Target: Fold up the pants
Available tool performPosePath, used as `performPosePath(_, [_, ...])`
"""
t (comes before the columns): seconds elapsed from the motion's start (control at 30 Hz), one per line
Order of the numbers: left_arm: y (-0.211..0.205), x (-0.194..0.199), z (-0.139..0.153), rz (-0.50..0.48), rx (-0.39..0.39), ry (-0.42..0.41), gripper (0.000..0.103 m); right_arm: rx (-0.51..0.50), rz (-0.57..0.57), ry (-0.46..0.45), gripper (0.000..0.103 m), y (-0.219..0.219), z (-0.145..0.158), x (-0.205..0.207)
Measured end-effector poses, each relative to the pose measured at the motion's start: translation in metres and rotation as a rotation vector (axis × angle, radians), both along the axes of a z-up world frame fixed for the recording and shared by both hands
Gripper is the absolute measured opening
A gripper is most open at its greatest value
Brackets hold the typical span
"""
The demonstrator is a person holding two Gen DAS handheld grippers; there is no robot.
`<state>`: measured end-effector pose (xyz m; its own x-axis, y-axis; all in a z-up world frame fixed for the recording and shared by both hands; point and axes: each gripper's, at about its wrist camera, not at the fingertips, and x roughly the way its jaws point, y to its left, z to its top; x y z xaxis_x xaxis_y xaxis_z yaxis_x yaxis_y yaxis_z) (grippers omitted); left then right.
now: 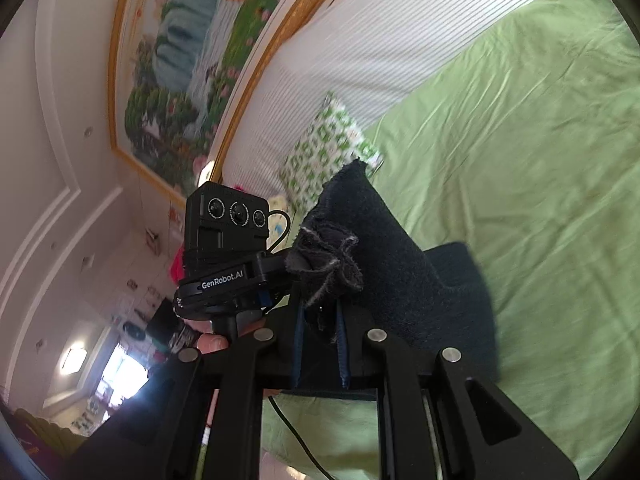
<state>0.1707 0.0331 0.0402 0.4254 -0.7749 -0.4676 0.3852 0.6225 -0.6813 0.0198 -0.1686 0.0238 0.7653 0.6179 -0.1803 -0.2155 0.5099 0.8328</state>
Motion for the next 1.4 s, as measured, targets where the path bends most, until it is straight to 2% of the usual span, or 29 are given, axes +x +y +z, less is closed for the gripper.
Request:
performPosePath(0.33, [0.059, -0.023, -0.054, 0.125, -0.084, 0.09, 0.012, -0.001, 0.111, 0.071, 0.015, 0.046, -0.029, 0.034])
performPosePath(0.47, [0.068, -0.027, -0.071, 0.164, -0.095, 0.12, 0.012, -0.011, 0.143, 0.102, 0.015, 0.057, -0.041, 0.044])
performPosePath(0.6, [0.079, -0.036, -0.082, 0.219, -0.074, 0.153, 0.01, -0.012, 0.168, 0.134, 0.017, 0.063, -0.052, 0.054])
performPosePath(0.8, [0.099, -0.054, -0.089, 0.311, -0.077, 0.176, 0.01, -0.031, 0.194, 0.196, 0.019, 0.073, -0.068, 0.064])
performPosePath(0.9, [0.109, -0.065, -0.091, 0.352, -0.091, 0.181, 0.01, -0.027, 0.21, 0.213, 0.028, 0.075, -0.073, 0.065])
performPosePath(1.1, [0.119, -0.083, -0.09, 0.417, -0.113, 0.18, 0.01, -0.041, 0.219, 0.215, 0.04, 0.081, -0.076, 0.067])
performPosePath(1.3, [0.118, -0.095, -0.08, 0.467, -0.094, 0.155, 0.01, -0.051, 0.224, 0.209, 0.044, 0.085, -0.071, 0.065])
performPosePath(1.4, [0.122, -0.101, -0.081, 0.501, -0.091, 0.149, 0.021, -0.049, 0.23, 0.195, 0.044, 0.086, -0.064, 0.064])
